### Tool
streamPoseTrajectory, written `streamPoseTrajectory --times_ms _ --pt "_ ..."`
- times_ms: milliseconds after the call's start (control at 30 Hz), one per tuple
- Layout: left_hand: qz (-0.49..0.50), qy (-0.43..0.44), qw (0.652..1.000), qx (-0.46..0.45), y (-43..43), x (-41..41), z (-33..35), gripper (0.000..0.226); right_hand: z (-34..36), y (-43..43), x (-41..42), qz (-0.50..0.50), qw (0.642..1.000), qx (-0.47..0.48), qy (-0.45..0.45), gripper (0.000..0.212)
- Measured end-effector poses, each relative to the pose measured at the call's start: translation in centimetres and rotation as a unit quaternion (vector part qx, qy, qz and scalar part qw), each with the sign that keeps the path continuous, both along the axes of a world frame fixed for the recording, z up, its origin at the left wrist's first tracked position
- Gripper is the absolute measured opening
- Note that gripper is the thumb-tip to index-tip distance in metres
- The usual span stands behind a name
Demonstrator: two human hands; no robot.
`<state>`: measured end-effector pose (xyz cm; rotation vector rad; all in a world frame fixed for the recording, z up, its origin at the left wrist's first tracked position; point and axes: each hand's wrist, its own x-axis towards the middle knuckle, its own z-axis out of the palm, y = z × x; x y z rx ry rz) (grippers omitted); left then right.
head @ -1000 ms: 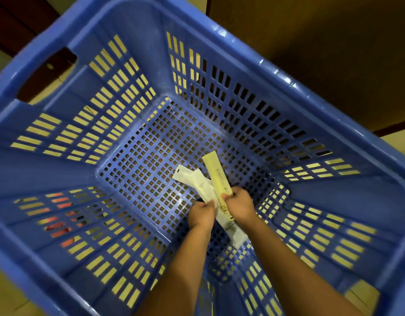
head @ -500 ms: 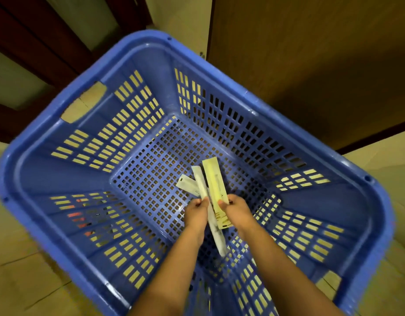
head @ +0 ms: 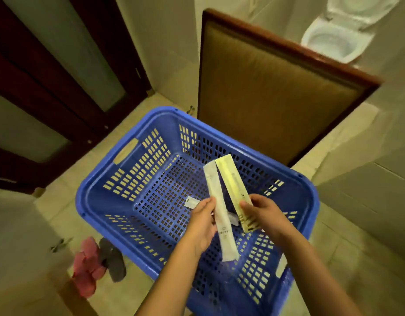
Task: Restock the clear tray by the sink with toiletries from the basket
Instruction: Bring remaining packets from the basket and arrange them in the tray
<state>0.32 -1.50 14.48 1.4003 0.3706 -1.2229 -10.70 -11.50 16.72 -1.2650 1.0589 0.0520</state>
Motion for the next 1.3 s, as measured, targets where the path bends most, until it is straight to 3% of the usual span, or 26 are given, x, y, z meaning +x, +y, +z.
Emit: streamPoseTrajectory --times_ms 133,433,667,867,1067,1300 --pt "-0.076 -0.011 0.995 -0.065 2.0 -1.4 4.5 0.008 4.8 3.0 -3.1 -0.041 0.998 -0.022 -0.033 0.013" --pt "-0.227 -0.124 0.959 -0.117 5.3 -5.2 13.4 0.008 12.1 10.0 -9.3 -0.161 0.981 -0.067 -0.087 0.010" --pt "-0.334 -0.148 0.910 -0.196 3.3 -13.3 18.9 0.011 17.5 11.4 -17.2 -0.232 0.954 -0.179 -0.063 0.014" --pt "-0.467 -0.158 0.843 -0.216 2.3 -25.2 20.4 0.015 19.8 14.3 -29.0 -0.277 0.907 -0.308 0.075 0.029" --pt "-0.608 -0.145 0.747 -0.228 5.3 -41.0 20.0 0.010 19.2 22.2 -44.2 -0.426 0.843 -0.308 0.114 0.071" --pt "-0.731 -0.106 0.638 -0.219 13.4 -60.5 18.2 0.014 17.8 36.9 -62.3 -0.622 0.732 -0.239 0.143 0.062"
